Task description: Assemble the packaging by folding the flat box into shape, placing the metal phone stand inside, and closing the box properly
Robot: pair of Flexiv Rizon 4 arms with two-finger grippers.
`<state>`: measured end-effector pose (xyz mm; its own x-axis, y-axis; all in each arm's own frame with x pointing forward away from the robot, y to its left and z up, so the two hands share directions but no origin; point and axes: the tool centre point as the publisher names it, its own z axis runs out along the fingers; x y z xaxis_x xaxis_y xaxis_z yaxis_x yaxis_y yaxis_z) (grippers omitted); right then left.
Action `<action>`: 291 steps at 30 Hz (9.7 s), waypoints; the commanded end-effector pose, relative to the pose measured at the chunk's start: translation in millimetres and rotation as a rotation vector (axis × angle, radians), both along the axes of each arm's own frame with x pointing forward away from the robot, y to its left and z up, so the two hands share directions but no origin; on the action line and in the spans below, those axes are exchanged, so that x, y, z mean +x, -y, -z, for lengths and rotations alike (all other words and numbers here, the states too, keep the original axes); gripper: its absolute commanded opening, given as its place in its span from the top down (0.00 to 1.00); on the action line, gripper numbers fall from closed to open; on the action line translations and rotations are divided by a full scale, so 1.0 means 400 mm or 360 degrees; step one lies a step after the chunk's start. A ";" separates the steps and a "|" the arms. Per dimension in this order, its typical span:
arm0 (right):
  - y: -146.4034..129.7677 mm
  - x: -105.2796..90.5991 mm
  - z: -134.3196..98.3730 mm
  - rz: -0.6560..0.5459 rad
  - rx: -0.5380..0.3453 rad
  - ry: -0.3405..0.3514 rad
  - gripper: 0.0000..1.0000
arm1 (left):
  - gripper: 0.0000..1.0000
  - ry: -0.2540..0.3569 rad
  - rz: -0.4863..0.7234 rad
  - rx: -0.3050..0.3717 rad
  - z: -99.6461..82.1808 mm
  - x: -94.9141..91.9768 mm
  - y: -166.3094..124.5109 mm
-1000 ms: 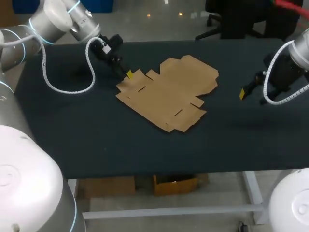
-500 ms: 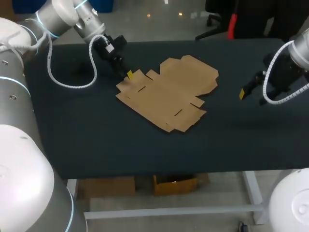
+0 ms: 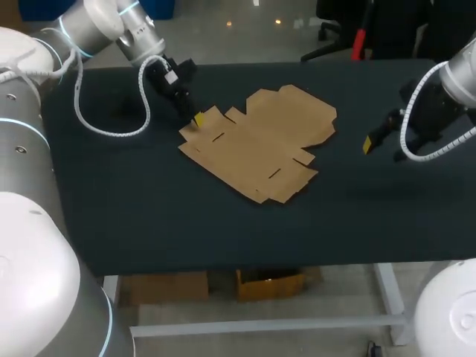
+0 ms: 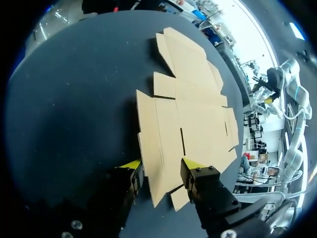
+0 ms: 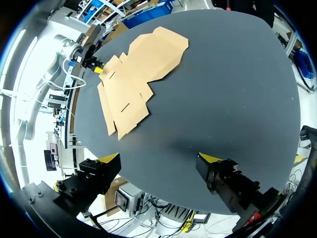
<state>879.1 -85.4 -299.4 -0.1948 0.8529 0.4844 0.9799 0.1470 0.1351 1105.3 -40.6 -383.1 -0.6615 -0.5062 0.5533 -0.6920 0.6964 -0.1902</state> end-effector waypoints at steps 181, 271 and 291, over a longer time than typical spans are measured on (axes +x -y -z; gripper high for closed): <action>0.003 0.001 0.009 -0.0007 0.0017 -0.0013 0.00 | 1.00 -0.0141 -0.1135 -0.0151 -0.013 -0.411 0.005; 0.004 -0.035 0.003 0.0035 0.0063 0.0025 0.00 | 0.63 -0.0342 -0.1197 -0.0214 0.005 -0.536 0.011; -0.003 -0.029 -0.001 0.0045 0.0075 0.0024 0.00 | 0.00 -0.0215 -0.1178 -0.0059 -0.055 -0.479 -0.055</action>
<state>867.7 -83.5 -300.2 -0.1784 0.8361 0.5188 0.9813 0.1127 0.1560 912.4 -20.9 -375.5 -0.0822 -0.7511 0.6551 -0.9954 0.0291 -0.0915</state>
